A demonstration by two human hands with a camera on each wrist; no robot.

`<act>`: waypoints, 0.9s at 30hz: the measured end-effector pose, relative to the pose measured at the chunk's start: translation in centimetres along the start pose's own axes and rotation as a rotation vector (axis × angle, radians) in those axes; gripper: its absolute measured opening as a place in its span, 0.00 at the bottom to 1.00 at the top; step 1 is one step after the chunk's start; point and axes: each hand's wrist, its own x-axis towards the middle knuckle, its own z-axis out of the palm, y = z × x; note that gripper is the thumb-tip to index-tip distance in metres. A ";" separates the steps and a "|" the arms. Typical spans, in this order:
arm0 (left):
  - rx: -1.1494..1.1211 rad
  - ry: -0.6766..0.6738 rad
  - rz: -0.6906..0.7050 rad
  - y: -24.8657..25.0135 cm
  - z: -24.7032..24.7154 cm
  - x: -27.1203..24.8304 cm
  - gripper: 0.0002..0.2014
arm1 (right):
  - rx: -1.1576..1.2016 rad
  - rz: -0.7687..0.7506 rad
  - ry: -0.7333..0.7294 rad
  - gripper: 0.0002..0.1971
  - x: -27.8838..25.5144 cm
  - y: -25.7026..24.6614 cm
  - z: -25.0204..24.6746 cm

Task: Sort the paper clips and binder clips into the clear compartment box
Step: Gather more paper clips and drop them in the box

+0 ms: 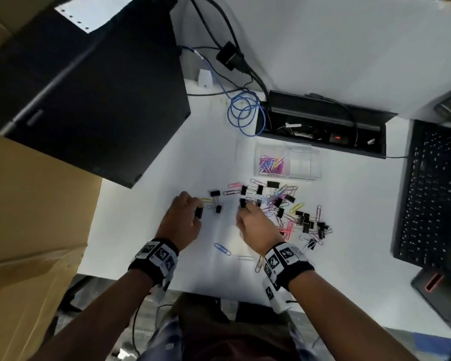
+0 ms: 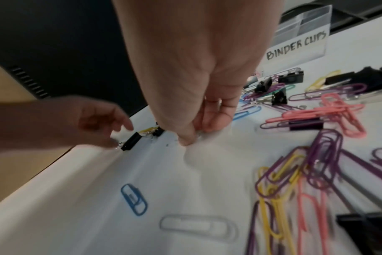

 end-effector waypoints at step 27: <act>-0.062 -0.144 0.084 5.3 1.2 8.6 0.06 | 0.395 0.256 0.230 0.18 -1.5 3.8 -4.9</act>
